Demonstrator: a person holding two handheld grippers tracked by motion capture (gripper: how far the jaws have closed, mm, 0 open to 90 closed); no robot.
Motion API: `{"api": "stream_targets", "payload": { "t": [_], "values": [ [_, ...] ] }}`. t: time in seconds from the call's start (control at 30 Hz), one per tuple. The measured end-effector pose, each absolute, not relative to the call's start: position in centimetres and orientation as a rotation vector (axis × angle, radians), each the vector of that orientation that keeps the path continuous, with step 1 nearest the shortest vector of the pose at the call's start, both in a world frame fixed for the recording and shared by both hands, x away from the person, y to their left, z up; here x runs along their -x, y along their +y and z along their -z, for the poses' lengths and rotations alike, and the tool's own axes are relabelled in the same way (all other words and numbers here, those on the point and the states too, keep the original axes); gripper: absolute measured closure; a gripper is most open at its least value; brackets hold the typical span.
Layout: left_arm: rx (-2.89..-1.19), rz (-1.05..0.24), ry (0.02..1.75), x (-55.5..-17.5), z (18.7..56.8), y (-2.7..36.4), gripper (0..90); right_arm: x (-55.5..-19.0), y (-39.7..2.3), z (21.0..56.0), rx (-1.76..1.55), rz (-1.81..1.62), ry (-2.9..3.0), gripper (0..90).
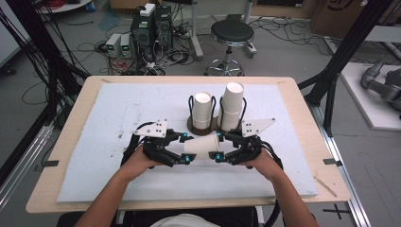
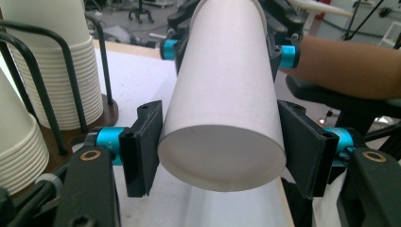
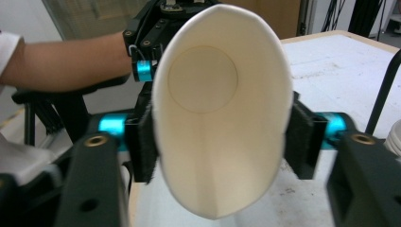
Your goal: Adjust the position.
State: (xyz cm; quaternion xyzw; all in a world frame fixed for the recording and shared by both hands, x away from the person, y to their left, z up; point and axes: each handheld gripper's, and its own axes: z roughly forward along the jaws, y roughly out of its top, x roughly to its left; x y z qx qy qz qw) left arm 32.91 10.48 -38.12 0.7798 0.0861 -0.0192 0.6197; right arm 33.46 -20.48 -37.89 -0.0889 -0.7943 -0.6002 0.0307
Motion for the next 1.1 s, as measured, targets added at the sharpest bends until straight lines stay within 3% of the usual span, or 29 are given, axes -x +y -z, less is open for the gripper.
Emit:
{"api": "stream_targets", "payload": {
  "t": [0.13,0.33,0.7,0.77,0.87,1.1],
  "values": [
    [-1.765,0.041,0.205,-32.9,38.0,10.6,35.8,-33.5,-20.3,38.0,0.336,1.882,-2.423,21.8],
    [-1.747,0.044,0.189,-32.8,37.8,10.7,35.9,-33.4,-20.0,38.2,0.347,1.888,-2.379,20.6],
    [-1.79,0.059,0.223,-32.9,38.4,10.1,32.8,-33.1,-20.6,37.6,0.234,1.931,-2.423,44.3],
    [-1.798,0.043,0.24,-32.9,38.3,10.1,26.2,-33.1,-20.5,37.6,0.228,1.921,-2.43,44.6],
    [-1.814,0.034,0.229,-32.9,38.4,10.0,26.1,-33.2,-20.5,37.6,0.239,1.904,-2.439,44.1],
    [-1.861,0.041,0.181,-32.7,38.7,9.7,35.5,-33.3,-20.3,37.7,0.267,1.893,-2.425,38.8]
  ]
}}
